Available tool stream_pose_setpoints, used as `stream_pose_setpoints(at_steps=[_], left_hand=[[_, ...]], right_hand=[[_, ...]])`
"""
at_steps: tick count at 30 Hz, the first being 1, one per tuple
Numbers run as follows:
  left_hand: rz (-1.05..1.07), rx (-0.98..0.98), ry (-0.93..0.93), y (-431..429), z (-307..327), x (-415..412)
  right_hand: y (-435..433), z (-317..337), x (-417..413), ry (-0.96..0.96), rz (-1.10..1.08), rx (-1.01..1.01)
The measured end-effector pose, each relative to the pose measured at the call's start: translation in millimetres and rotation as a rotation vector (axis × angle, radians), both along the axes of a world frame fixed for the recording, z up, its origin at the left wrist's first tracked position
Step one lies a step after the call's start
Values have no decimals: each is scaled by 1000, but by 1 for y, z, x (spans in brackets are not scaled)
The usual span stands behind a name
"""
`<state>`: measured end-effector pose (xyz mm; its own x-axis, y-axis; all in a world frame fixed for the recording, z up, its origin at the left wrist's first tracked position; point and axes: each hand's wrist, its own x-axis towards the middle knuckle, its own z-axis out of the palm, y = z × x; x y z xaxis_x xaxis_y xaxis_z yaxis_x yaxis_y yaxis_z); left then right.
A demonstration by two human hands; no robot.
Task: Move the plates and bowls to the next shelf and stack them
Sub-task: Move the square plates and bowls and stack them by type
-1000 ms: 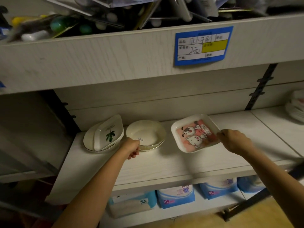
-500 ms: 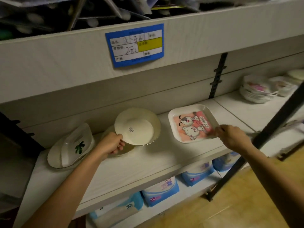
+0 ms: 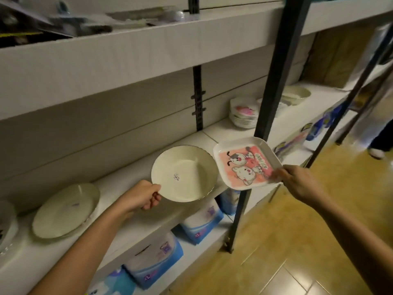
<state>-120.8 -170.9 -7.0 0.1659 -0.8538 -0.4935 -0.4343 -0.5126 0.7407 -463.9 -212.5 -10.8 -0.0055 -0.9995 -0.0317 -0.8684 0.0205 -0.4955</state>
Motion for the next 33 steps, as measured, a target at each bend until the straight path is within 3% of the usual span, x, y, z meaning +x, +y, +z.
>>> stream_pose_setpoints(at_steps=[16, 33], left_hand=[[-123, 49, 50, -29, -24, -225], [-42, 9, 139, -164, -14, -371]], right_hand=[[-29, -15, -240, 71, -96, 15], [-133, -23, -371, -5, -216, 7]])
